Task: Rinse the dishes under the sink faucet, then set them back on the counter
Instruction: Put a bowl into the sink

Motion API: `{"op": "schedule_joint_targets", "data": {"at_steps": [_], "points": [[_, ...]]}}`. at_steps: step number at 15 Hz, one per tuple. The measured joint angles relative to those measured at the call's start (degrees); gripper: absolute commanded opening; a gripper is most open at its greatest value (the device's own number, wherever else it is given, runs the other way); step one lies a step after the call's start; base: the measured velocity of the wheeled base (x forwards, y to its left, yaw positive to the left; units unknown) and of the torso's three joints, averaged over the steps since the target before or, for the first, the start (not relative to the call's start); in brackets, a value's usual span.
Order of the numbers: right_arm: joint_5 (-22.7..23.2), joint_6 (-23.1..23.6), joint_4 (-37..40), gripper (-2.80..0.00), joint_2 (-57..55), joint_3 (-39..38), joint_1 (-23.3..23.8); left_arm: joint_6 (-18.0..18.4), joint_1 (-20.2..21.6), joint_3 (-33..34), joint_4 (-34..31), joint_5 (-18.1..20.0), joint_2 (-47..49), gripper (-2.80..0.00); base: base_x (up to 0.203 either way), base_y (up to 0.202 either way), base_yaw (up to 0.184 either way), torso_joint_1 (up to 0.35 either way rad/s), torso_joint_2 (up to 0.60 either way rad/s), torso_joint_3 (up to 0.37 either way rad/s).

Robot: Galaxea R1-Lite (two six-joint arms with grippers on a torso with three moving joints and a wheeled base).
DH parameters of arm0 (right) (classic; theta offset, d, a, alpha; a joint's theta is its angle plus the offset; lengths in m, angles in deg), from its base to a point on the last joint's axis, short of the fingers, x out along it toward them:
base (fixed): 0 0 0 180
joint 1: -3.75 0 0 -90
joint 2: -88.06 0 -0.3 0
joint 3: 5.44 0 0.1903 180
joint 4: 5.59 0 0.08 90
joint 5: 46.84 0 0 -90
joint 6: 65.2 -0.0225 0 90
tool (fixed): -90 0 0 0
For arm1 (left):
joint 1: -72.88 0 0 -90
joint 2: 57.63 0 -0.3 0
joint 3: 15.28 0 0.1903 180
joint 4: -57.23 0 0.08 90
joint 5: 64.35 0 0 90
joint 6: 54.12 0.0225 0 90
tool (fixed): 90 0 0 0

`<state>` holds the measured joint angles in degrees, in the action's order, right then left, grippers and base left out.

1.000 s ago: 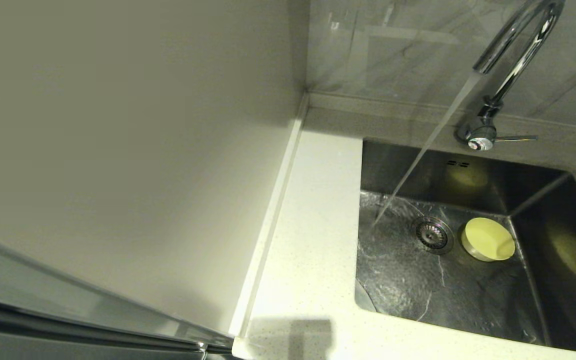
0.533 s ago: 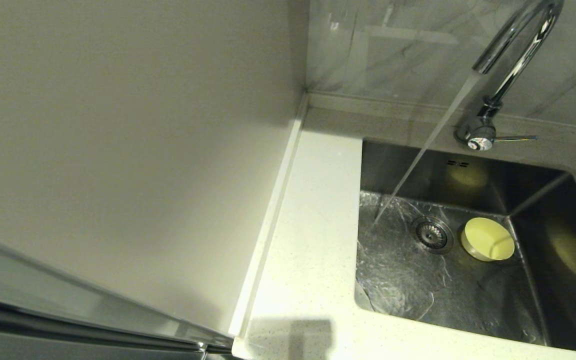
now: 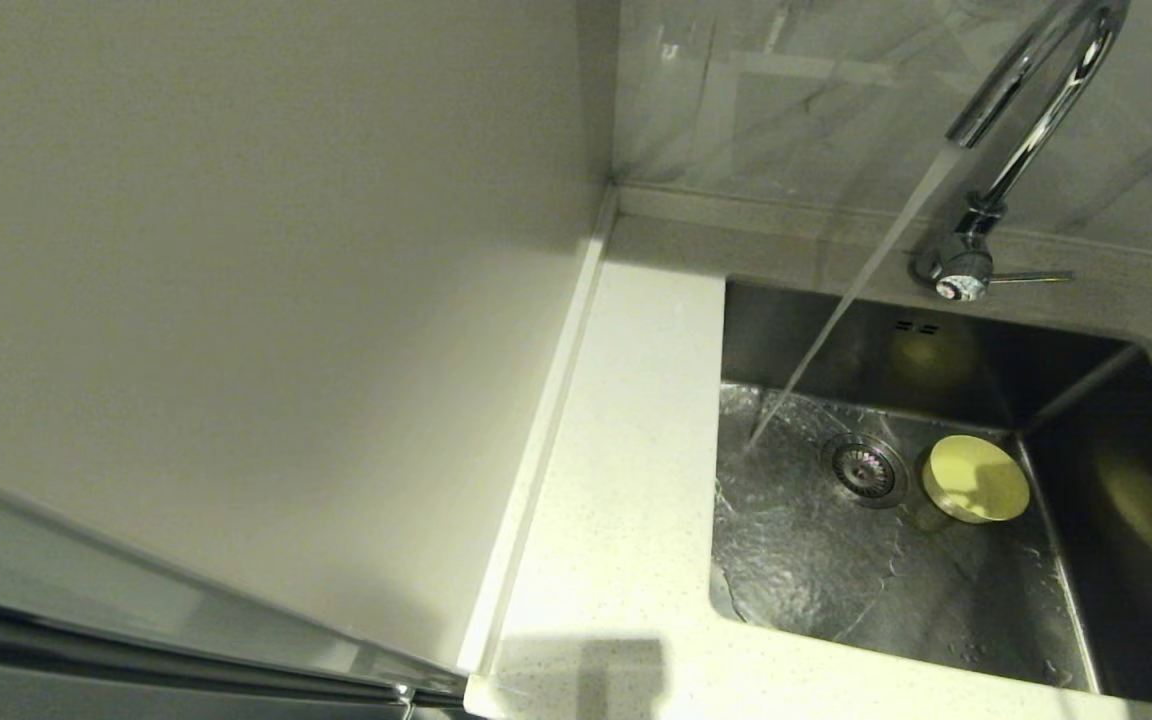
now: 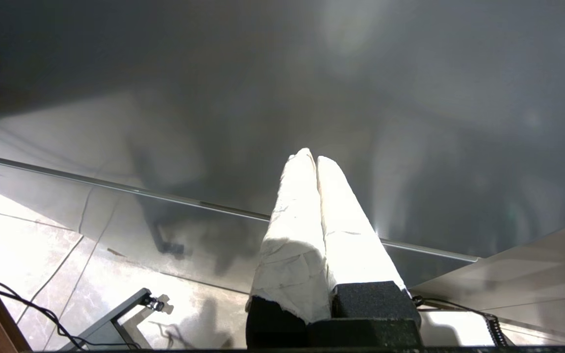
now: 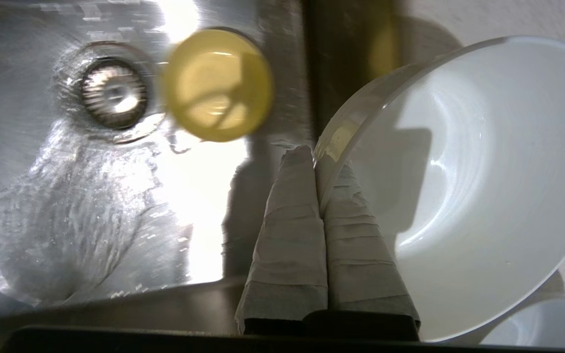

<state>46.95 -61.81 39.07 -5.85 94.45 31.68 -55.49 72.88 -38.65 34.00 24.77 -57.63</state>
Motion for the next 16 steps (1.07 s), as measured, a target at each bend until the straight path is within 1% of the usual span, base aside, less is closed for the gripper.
{"op": "schedule_joint_targets", "data": {"at_steps": [2, 5, 6, 8, 10, 12, 15, 16], "points": [[-0.05, 0.63, -0.26, -2.80, 5.49, -6.08, -4.58, 0.00, -0.02, 0.00, 0.02, -0.02, 0.00, -2.80, 0.000, 0.000, 0.000, 0.000, 0.00, 0.000], [-0.46, 4.09, -1.61, -2.80, 11.95, -16.28, -13.09, -0.01, -0.02, 0.00, 0.02, 0.03, 0.00, -2.80, 0.000, 0.000, 0.000, 0.000, 0.00, 0.000], [-1.36, 5.05, -2.97, -2.80, 13.11, -19.25, -15.76, 0.00, -0.02, 0.00, 0.02, 0.03, 0.00, -2.80, 0.000, 0.000, 0.000, 0.000, 0.00, 0.000], [-4.30, 7.94, -7.12, -2.80, 13.33, -24.49, -19.32, 0.01, -0.02, 0.00, 0.02, 0.03, 0.00, -2.80, 0.000, 0.000, 0.000, 0.000, 0.00, 0.000], [-6.85, 12.95, -14.71, -2.80, 11.70, -29.70, -20.91, 0.00, -0.02, 0.00, 0.02, 0.03, 0.00, -2.80, 0.000, 0.000, 0.000, 0.000, 0.00, 0.000], [-9.87, 18.16, -26.01, -2.80, 8.25, -34.36, -21.66, 0.00, -0.02, 0.00, 0.02, 0.03, 0.00, -2.80, 0.000, 0.000, 0.000, 0.000, 0.00, 0.000], [-13.65, 24.05, -43.14, -2.80, 1.63, -38.73, -22.21, 0.00, -0.02, 0.00, 0.02, 0.03, 0.00, -2.80, 0.000, 0.000, 0.000, 0.000, 0.00, 0.000], [-14.51, 25.25, -48.05, -2.80, -0.58, -39.80, -22.35, 0.00, -0.02, 0.00, 0.02, 0.03, 0.00, -2.80, 0.000, 0.000, 0.000, 0.000, 0.00, 0.000]]}}
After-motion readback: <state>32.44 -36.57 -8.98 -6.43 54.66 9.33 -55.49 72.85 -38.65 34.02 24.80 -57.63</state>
